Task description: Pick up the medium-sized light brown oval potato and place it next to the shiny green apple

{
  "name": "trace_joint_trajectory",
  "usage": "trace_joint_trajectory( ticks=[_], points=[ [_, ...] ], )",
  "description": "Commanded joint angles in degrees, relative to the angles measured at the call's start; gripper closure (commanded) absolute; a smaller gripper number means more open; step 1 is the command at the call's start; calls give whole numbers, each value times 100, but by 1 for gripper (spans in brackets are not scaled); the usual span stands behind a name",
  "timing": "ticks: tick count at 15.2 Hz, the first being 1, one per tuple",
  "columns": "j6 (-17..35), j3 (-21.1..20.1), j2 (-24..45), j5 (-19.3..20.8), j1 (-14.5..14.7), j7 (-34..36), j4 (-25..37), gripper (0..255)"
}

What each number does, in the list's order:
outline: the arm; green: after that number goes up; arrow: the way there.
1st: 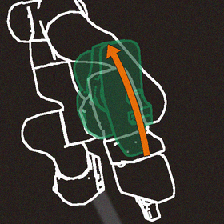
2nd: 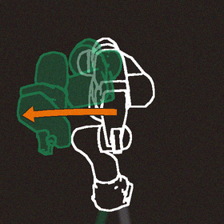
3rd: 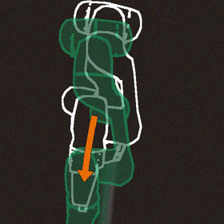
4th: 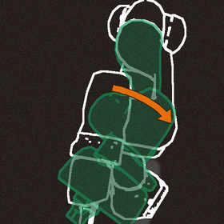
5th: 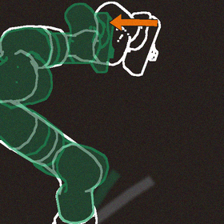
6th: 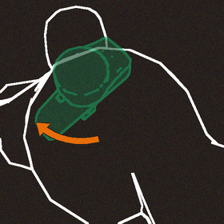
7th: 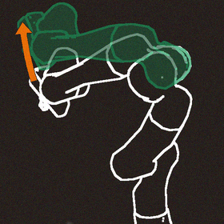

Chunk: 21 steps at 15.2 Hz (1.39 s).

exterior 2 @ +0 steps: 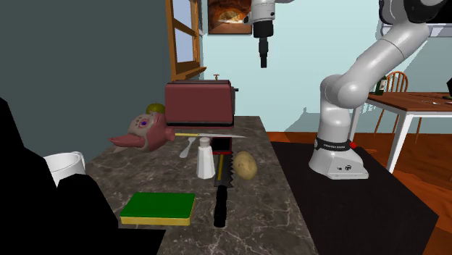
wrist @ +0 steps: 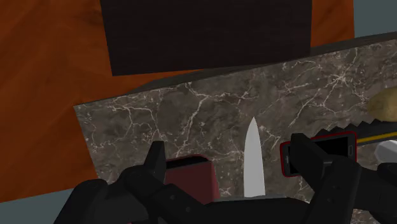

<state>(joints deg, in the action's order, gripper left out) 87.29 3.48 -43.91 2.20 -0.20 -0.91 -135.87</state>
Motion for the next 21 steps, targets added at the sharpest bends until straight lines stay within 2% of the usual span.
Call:
trace_joint_trajectory(
  ticks=[1, 7, 12, 16, 21],
  points=[
    [0, 0, 0, 0, 0, 0, 0, 0],
    [483, -778, -609, -763, -57, 1576, -970, 0],
    [1023, -1557, -810, -1523, -8, 2901, -1527, 0],
    [1582, -2259, -700, -2153, 48, 3957, -1778, 0],
    [2437, -3210, -190, -2853, 21, 5253, -1819, 0]
  ],
)
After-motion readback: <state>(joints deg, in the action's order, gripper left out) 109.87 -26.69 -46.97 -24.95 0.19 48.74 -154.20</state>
